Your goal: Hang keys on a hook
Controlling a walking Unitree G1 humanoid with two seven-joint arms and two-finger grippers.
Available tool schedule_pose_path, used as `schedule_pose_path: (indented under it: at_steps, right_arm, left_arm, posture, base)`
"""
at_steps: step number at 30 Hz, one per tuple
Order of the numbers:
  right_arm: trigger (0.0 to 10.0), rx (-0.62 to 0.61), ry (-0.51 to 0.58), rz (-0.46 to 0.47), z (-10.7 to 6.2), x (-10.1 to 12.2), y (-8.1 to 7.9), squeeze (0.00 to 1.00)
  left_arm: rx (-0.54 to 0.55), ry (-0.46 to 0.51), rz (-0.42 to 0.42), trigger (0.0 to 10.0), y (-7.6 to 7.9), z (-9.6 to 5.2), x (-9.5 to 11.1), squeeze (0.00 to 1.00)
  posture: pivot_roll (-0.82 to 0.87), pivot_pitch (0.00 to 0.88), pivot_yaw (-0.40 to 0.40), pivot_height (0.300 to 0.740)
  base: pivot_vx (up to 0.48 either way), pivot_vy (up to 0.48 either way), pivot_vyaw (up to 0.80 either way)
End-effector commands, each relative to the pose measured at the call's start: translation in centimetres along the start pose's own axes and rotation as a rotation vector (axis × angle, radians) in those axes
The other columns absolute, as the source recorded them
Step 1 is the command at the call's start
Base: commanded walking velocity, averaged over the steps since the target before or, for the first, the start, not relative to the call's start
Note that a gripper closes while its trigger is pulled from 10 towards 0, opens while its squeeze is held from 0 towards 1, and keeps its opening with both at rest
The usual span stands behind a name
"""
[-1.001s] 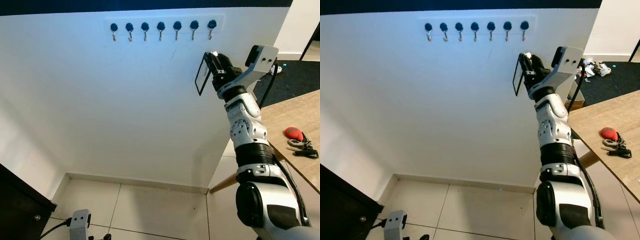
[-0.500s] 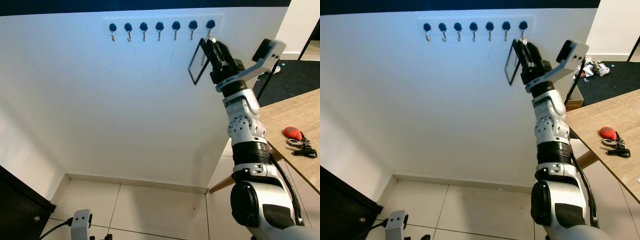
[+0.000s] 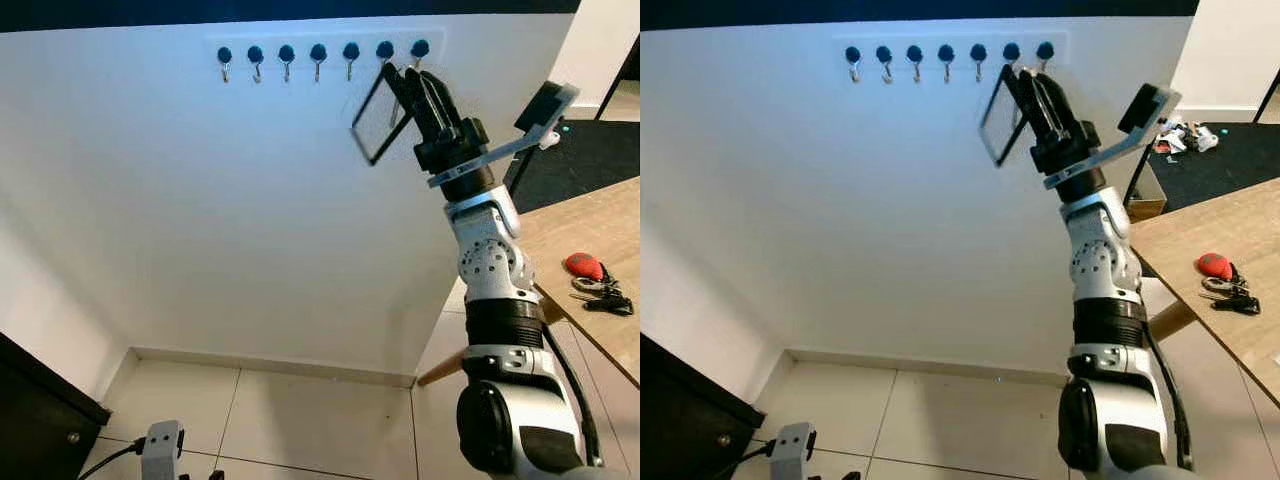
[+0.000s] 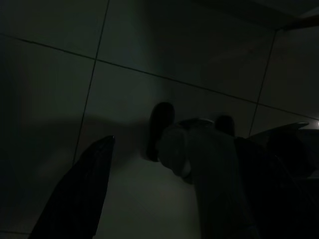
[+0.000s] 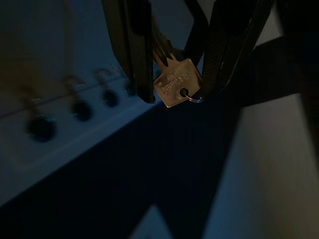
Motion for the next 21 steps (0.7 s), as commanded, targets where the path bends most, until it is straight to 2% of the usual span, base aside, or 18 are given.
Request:
schedule_pose_path:
  at_steps: [1, 9, 14, 17, 19, 20, 21]
  right_arm:
    - [10.0, 0.055, 0.019, 0.036, 0.2, 0.2, -0.9, 0.0]
    - [10.0, 0.114, 0.029, 0.093, -0.8, 0.7, -1.2, 0.0]
    - [10.0, 0.141, -0.005, 0.071, -1.3, 0.7, -1.3, 0.0]
    - [10.0, 0.146, -0.043, 0.027, -1.5, 0.6, -1.2, 0.0]
    - [10.0, 0.128, -0.114, -0.081, -1.6, 0.2, -0.6, 0.0]
    - [10.0, 0.128, -0.114, -0.081, -1.6, 0.2, -0.6, 0.0]
    - [10.0, 0.127, -0.182, -0.192, -1.6, 0.1, -0.1, 0.0]
  left_arm:
    - [0.0, -0.008, 0.002, 10.0, 0.0, 0.0, -0.4, 0.0]
    - [-0.004, -0.008, 0.004, 10.0, 0.1, 0.0, -0.3, 0.0]
    - [-0.004, -0.008, 0.005, 10.0, 0.1, 0.0, -0.4, 0.0]
    - [-0.002, -0.007, 0.004, 10.0, 0.1, 0.0, -0.3, 0.0]
    - [-0.001, -0.005, 0.003, 10.0, 0.0, 0.0, -0.3, 0.0]
    - [-0.001, -0.005, 0.003, 10.0, 0.0, 0.0, -0.3, 0.0]
    - [0.001, -0.004, 0.003, 10.0, 0.0, 0.0, -0.2, 0.0]
  posture:
    - [-0.09, 0.062, 0.043, 0.74]
    - [-0.09, 0.063, 0.04, 0.74]
    - [-0.09, 0.057, 0.039, 0.74]
    - [-0.09, 0.057, 0.039, 0.74]
    - [-0.09, 0.054, 0.035, 0.74]
    - [-0.09, 0.054, 0.035, 0.74]
    - [-0.09, 0.054, 0.035, 0.74]
  base:
    - [0.0, 0.0, 0.0]
    - [0.0, 0.0, 0.0]
    - [0.0, 0.0, 0.0]
    - [0.0, 0.0, 0.0]
    - [0.0, 0.0, 0.0]
    - [0.0, 0.0, 0.0]
    - [0.0, 0.0, 0.0]
Point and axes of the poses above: a point about 5 cm out from each wrist's last joint towards the gripper, its own z axis pointing out of the wrist towards the gripper, its own x axis along the axis of the wrist's last joint, y = z × x, the point moved 1 cm from there along z, pointing out of the wrist towards the gripper, and after that the axes turned 15 degrees about -z, right-handed, at the moved point
